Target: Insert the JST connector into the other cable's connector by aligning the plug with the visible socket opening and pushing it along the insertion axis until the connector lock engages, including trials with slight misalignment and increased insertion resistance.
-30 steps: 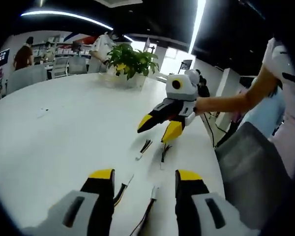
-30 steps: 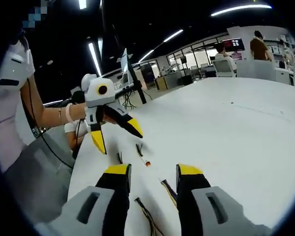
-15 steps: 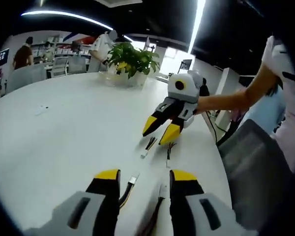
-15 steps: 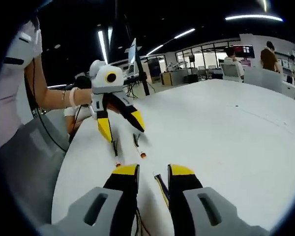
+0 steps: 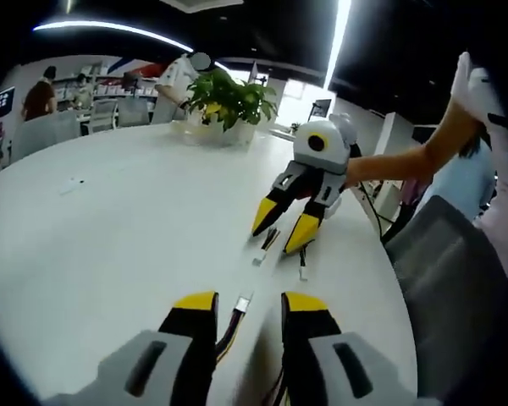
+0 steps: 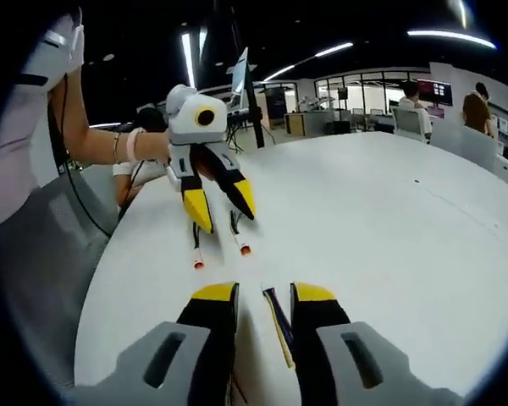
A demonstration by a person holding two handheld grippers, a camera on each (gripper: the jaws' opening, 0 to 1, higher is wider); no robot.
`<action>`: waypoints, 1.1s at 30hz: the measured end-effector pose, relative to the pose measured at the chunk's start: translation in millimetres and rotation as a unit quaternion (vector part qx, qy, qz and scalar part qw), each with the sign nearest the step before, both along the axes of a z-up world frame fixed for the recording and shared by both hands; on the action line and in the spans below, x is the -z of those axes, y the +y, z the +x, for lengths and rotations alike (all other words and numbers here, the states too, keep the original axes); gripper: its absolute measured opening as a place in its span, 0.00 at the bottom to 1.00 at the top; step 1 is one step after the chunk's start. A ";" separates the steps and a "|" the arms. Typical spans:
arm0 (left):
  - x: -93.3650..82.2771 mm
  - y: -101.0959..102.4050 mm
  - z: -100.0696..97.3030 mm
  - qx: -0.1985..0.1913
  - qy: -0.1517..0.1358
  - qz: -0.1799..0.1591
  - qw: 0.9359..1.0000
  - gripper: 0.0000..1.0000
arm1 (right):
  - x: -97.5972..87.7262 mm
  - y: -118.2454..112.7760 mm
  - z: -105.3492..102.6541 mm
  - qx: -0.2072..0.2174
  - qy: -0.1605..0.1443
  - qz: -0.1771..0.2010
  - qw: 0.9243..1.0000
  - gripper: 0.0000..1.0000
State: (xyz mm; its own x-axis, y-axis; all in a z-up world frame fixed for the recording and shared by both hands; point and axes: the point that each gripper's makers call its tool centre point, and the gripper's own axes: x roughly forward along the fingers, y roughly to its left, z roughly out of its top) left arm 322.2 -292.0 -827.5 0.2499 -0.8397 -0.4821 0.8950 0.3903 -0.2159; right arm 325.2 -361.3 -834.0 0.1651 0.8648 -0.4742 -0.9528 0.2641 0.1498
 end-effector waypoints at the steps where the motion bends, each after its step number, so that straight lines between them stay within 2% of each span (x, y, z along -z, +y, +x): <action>1: 2.3 0.2 -0.3 0.001 0.002 0.004 1.000 0.23 | 1.0 -0.1 0.7 -0.003 -0.002 -0.001 1.000 0.20; 6: 9.2 0.3 -2.0 0.011 -0.007 0.020 1.000 0.21 | 1.9 1.1 0.0 -0.007 0.001 -0.004 1.000 0.16; 13: 8.4 -6.3 -2.9 0.031 -0.035 0.015 0.999 0.17 | 5.2 1.9 -1.3 -0.016 -0.007 -0.013 1.000 0.15; 18: 9.7 -7.2 -1.8 0.034 -0.040 0.018 0.998 0.15 | 8.2 2.8 -1.7 -0.021 -0.012 -0.019 1.000 0.12; 28: 13.0 -9.0 -1.8 0.040 -0.045 0.016 0.998 0.14 | 12.8 3.8 0.1 -0.020 -0.017 -0.029 0.999 0.13; 30: 15.7 -9.0 -2.8 0.046 -0.055 0.024 0.997 0.13 | 12.6 4.5 0.4 -0.022 -0.020 -0.029 0.999 0.12; 32: 14.2 -6.7 3.9 0.043 -0.095 0.039 0.994 0.11 | 12.7 5.0 0.8 -0.022 -0.022 -0.030 0.999 0.11; 33: 14.3 -7.8 0.4 0.044 -0.084 0.034 0.995 0.10 | 12.7 5.1 0.7 -0.023 -0.023 -0.029 0.999 0.11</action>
State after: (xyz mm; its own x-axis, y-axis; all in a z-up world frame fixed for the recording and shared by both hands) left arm 322.6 -299.7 -841.8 0.2589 -0.8292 -0.4954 0.9477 0.3172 -0.0356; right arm 325.9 -356.2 -846.8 0.1490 0.8427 -0.5173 -0.9696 0.2273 0.0910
